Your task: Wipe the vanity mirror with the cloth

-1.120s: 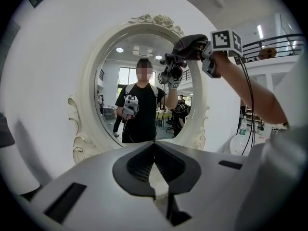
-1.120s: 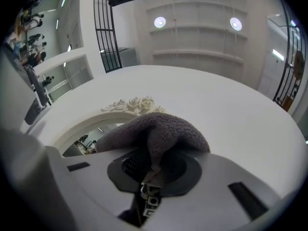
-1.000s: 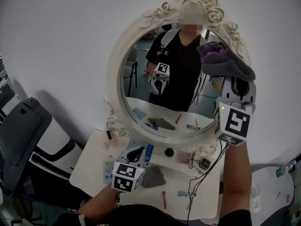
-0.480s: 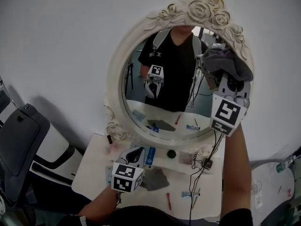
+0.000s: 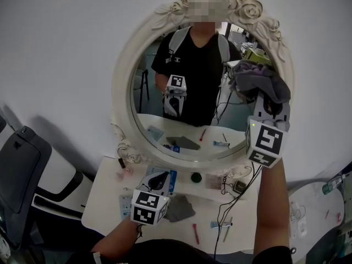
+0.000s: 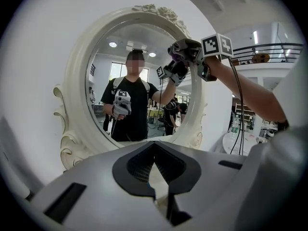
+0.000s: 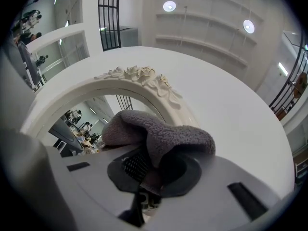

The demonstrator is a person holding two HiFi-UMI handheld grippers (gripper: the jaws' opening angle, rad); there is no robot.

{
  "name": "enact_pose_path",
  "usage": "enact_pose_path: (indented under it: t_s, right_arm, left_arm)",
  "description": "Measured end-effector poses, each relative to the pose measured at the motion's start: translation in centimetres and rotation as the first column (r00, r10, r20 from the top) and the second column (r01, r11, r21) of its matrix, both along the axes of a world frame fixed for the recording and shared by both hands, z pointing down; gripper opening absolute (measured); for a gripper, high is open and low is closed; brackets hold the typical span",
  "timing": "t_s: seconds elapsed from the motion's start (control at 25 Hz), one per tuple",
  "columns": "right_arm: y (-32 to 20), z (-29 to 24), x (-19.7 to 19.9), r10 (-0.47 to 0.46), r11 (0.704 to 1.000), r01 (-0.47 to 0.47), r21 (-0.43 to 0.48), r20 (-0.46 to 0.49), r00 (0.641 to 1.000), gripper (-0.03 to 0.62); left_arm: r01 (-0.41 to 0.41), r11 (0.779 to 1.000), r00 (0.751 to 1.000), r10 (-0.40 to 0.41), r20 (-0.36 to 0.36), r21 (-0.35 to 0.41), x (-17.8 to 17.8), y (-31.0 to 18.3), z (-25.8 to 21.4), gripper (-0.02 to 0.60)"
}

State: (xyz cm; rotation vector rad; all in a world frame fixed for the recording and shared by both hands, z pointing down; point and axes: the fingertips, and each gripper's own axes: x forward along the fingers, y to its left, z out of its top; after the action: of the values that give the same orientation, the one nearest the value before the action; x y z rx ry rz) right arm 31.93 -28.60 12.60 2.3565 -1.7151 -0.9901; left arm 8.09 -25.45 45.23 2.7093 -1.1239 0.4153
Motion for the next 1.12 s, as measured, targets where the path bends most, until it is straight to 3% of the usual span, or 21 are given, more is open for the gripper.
enact_pose_path:
  t_s: [0.28, 0.8, 1.0, 1.12]
  right_arm:
    - [0.7, 3.8, 2.6, 0.000, 0.998, 0.007, -0.066, 0.098, 0.995, 0.044]
    - [1.6, 12.8, 5.9, 0.090, 0.984, -0.049, -0.169, 0.249, 0.964, 0.043]
    - [1.5, 18.1, 6.2, 0.128, 0.961, -0.051, -0.271, 0.276, 0.953, 0.043]
    - [1.2, 22.7, 5.6, 0.151, 0.928, -0.035, -0.370, 0.288, 0.946, 0.043]
  left_arm:
    - [-0.020, 1.000, 1.000, 0.020, 0.010, -0.009, 0.7, -0.1, 0.4, 0.006]
    - [-0.025, 0.999, 0.999, 0.026, 0.026, -0.022, 0.8, 0.0, 1.2, 0.006]
    - [-0.020, 0.999, 0.999, 0.021, 0.033, -0.029, 0.5, 0.1, 1.5, 0.006]
    - [-0.019, 0.999, 0.999, 0.020, 0.036, -0.033, 0.4, 0.1, 1.7, 0.006]
